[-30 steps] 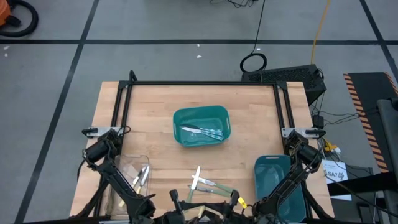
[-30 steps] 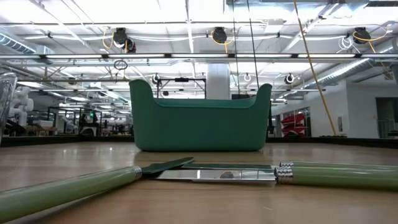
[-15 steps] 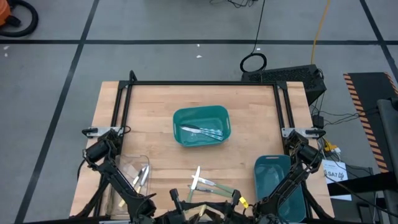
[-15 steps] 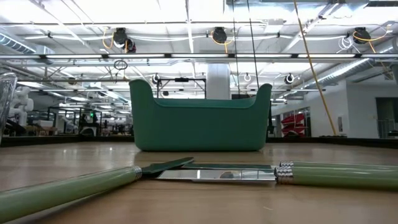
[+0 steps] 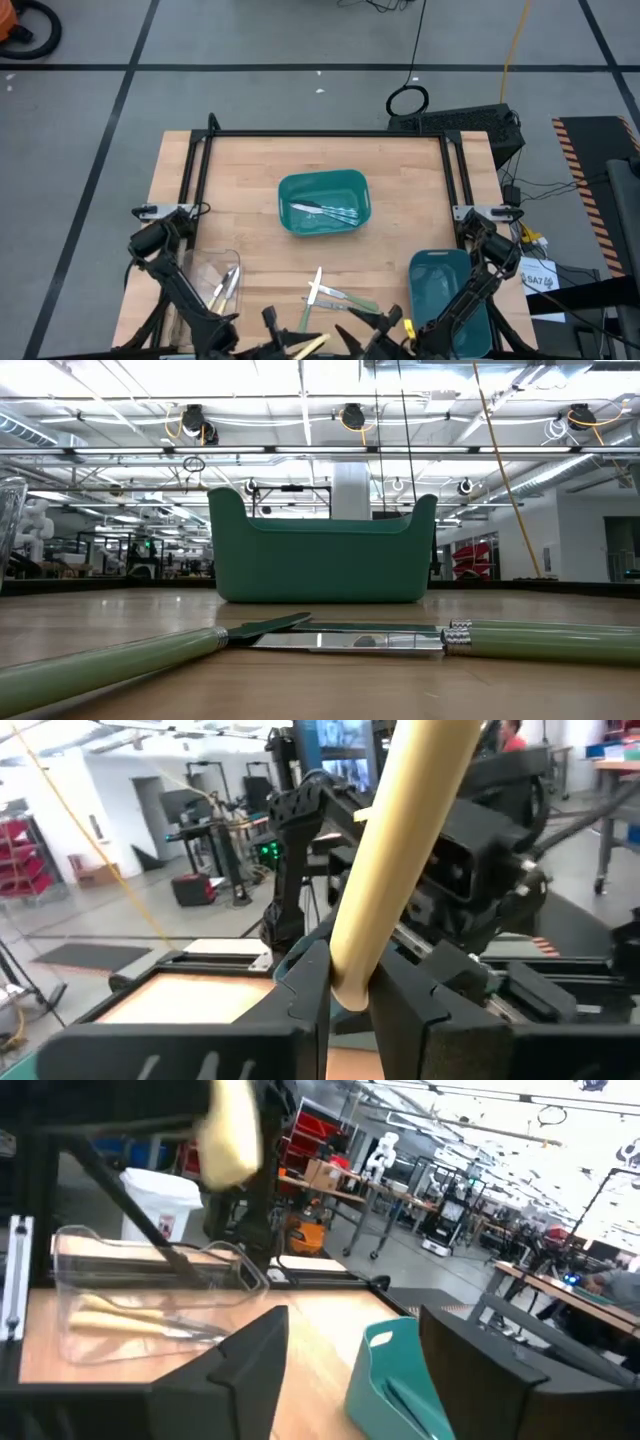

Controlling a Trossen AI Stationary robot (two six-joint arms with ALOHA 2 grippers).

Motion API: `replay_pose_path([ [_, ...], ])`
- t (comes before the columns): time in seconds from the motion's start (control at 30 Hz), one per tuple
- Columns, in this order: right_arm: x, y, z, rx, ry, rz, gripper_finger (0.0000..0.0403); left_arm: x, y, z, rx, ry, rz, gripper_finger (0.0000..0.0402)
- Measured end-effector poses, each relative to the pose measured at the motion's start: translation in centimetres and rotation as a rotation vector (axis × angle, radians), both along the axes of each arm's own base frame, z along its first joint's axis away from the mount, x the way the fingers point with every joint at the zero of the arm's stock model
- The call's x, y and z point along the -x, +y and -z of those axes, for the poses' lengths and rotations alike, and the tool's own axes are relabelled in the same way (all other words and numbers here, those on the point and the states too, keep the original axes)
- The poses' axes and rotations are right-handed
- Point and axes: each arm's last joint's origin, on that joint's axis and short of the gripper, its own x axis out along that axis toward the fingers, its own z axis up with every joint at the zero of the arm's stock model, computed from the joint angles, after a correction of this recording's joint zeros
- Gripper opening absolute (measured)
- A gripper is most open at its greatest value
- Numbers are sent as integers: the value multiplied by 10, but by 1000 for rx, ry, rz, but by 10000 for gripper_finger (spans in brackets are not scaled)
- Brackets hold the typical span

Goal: Sort silverware by color (type)
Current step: Put the yellow knife into the transparent bin

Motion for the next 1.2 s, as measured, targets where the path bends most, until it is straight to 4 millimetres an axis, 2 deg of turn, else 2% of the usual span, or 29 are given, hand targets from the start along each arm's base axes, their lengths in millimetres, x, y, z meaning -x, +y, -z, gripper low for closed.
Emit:
replay_pose_path([
  [0.17, 7, 6, 0, 4, 3, -18, 225, 1, 12, -3, 4, 65, -21, 54],
  [0.33, 11, 11, 7, 32, 22, -37, 216, 15, 35, -11, 79, 182, 12, 54],
  [0.53, 15, 14, 11, 40, 27, -52, 215, 32, 77, -13, 284, 448, 54, 54],
  [0.73, 15, 14, 11, 54, 37, -52, 215, 48, 102, 0, 406, 776, -10, 54],
  [0.97, 15, 14, 13, 80, 56, -53, 215, 71, 116, 11, 550, 1121, -160, 54],
  [1.2, 15, 14, 15, 102, 72, -52, 215, 94, 119, 13, 715, 1423, -323, 54],
])
